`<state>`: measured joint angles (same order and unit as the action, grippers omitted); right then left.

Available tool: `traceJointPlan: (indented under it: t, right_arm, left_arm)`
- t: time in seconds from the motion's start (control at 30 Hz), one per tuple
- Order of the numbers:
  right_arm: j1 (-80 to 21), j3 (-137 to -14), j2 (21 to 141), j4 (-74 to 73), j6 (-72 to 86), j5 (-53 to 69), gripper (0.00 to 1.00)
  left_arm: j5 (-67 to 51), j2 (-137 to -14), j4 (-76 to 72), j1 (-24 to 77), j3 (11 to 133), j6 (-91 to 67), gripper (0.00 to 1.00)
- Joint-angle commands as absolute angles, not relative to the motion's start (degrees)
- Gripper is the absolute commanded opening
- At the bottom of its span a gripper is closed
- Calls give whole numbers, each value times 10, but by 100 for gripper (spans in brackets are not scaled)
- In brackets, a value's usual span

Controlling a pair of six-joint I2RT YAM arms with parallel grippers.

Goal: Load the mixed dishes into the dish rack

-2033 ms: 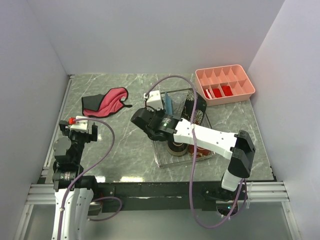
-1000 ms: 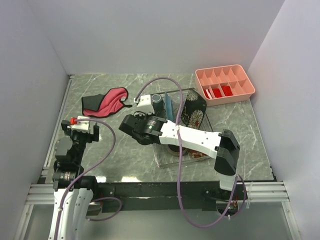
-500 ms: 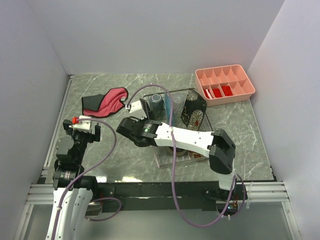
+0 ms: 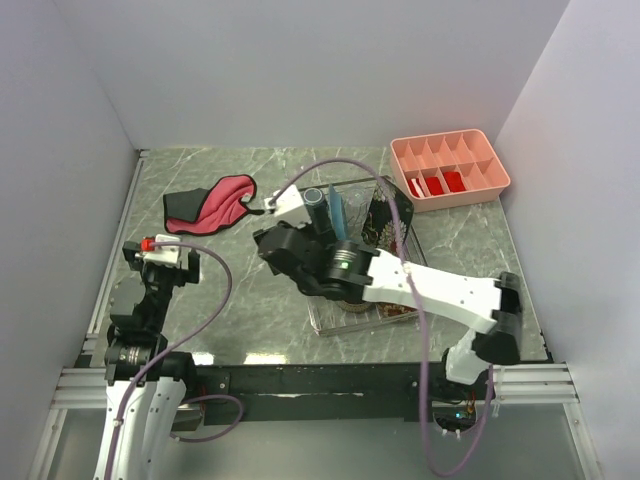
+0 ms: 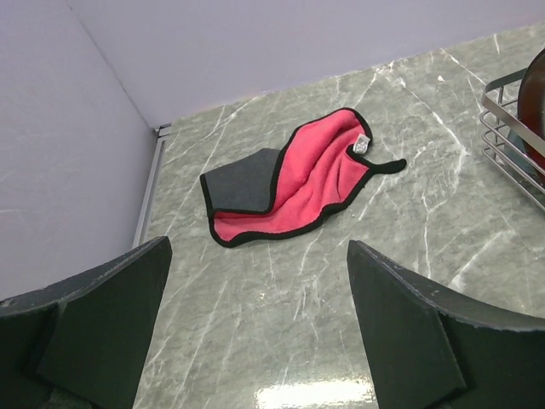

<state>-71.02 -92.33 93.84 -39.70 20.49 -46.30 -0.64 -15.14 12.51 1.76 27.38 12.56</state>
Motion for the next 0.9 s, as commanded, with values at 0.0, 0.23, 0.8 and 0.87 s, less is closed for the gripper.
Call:
traceJointPlan:
  t: [0.0, 0.23, 0.8, 0.87]
  right_arm:
    - [-704, -877, 841, -368, 142, -483, 100]
    - [-527, -824, 743, -377, 117, -362, 100]
    - [-200, -787, 672, -361, 48, -439, 100]
    - [-185, -757, 637, -343, 47, -418, 100]
  left_arm:
    - [-32, -170, 92, 19, 293, 126, 91]
    - [-62, -309, 73, 19, 391, 48, 93]
    - [-2, -691, 86, 14, 636, -62, 96]
    - [-2, -721, 105, 12, 664, -66, 96]
